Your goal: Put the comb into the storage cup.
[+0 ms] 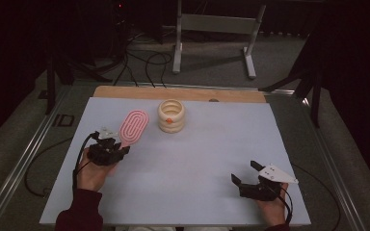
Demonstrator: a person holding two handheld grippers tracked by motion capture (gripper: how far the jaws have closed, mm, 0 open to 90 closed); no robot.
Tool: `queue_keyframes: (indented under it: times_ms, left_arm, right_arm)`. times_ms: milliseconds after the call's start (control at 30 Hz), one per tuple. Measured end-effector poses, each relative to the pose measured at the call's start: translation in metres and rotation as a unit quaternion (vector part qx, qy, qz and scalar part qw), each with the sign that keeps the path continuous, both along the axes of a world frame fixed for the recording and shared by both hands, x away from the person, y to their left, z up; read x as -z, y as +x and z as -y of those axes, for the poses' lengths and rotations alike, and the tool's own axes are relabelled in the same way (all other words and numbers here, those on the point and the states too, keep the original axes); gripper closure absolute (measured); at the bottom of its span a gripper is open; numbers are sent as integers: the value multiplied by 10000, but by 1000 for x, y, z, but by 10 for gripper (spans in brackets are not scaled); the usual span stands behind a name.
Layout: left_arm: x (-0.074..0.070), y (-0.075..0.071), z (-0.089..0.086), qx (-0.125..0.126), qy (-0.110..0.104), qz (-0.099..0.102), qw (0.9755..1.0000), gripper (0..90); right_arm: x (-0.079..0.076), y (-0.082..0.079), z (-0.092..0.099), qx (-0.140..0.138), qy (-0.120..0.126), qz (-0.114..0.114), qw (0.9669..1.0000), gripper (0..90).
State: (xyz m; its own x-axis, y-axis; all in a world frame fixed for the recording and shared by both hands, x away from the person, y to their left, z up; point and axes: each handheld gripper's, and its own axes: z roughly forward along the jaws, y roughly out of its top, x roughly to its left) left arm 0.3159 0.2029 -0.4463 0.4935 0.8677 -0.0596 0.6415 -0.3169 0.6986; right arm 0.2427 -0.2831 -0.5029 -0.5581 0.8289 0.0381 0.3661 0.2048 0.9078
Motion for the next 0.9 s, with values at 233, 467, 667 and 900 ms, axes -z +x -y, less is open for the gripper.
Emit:
queue_keyframes:
  times_ms: [233, 467, 667, 900]
  left_arm:
    - [-7, -7, 6, 163, -12, 407, 9990, 698]
    - [-10, -9, 13, 316, 23, 618, 9976, 698]
    - [-9, -8, 13, 315, -26, 688, 9971, 698]
    - [-7, -8, 16, 351, -34, 740, 9966, 698]
  right_arm:
    - [0, 0, 0, -11, 17, -10, 10000, 89]
    - [-2, 0, -1, -13, 78, 3, 10000, 89]
    - [-9, 8, -5, -104, 288, -100, 9995, 88]
    - [-22, 23, -16, -241, 353, -171, 9989, 88]
